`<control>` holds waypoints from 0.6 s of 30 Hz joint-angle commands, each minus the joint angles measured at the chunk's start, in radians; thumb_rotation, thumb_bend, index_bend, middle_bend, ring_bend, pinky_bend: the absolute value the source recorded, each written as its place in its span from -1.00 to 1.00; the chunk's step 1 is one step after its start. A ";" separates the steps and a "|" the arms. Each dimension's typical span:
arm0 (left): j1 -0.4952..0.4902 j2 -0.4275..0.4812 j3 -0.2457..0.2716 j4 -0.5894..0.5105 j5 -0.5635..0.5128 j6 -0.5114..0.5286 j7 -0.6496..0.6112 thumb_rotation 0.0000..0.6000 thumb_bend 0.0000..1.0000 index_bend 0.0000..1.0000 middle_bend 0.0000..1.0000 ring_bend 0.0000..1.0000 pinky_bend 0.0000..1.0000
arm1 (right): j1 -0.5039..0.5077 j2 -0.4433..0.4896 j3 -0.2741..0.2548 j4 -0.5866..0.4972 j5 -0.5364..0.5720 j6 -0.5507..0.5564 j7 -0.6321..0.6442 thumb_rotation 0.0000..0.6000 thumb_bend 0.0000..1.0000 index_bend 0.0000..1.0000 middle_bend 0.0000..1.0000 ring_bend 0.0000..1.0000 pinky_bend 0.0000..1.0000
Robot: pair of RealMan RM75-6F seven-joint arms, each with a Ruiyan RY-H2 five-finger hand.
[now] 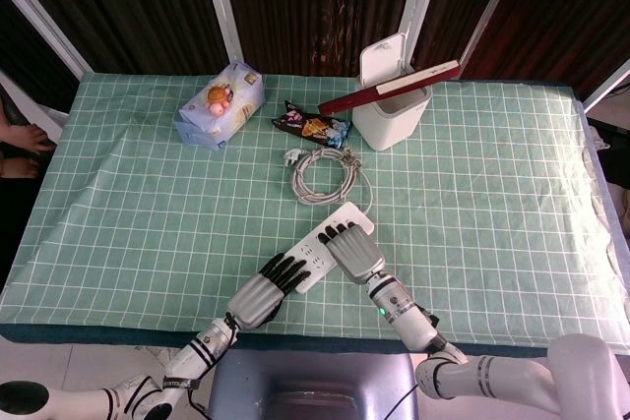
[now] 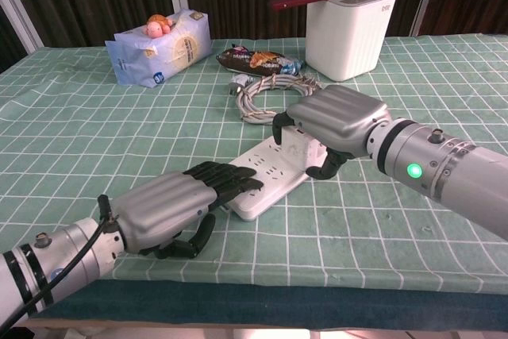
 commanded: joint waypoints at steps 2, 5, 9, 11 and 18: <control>0.000 0.003 0.000 -0.003 -0.001 0.001 0.000 1.00 0.70 -1.00 -0.96 -0.99 -0.94 | -0.010 0.008 -0.023 -0.001 -0.047 0.039 0.024 1.00 -0.05 0.74 0.21 -0.04 0.27; 0.000 0.003 0.001 -0.003 -0.002 0.000 0.001 1.00 0.70 -1.00 -0.96 -0.99 -0.94 | -0.020 0.006 -0.043 0.022 -0.090 0.067 0.061 1.00 -0.05 0.74 0.21 -0.04 0.27; 0.000 0.000 0.000 0.000 -0.006 -0.004 0.003 1.00 0.70 -1.00 -0.96 -0.99 -0.94 | -0.026 0.001 -0.056 0.055 -0.119 0.080 0.107 1.00 -0.05 0.74 0.21 -0.04 0.27; 0.000 -0.001 -0.001 0.001 -0.005 -0.003 0.004 1.00 0.70 -1.00 -0.96 -0.99 -0.94 | -0.027 0.001 -0.057 0.065 -0.129 0.083 0.121 1.00 -0.05 0.74 0.21 -0.04 0.27; 0.003 0.020 -0.010 -0.031 0.045 0.070 -0.026 1.00 0.71 -1.00 -1.00 -1.00 -0.94 | -0.052 0.069 -0.067 0.006 -0.184 0.138 0.177 1.00 -0.05 0.74 0.21 -0.04 0.27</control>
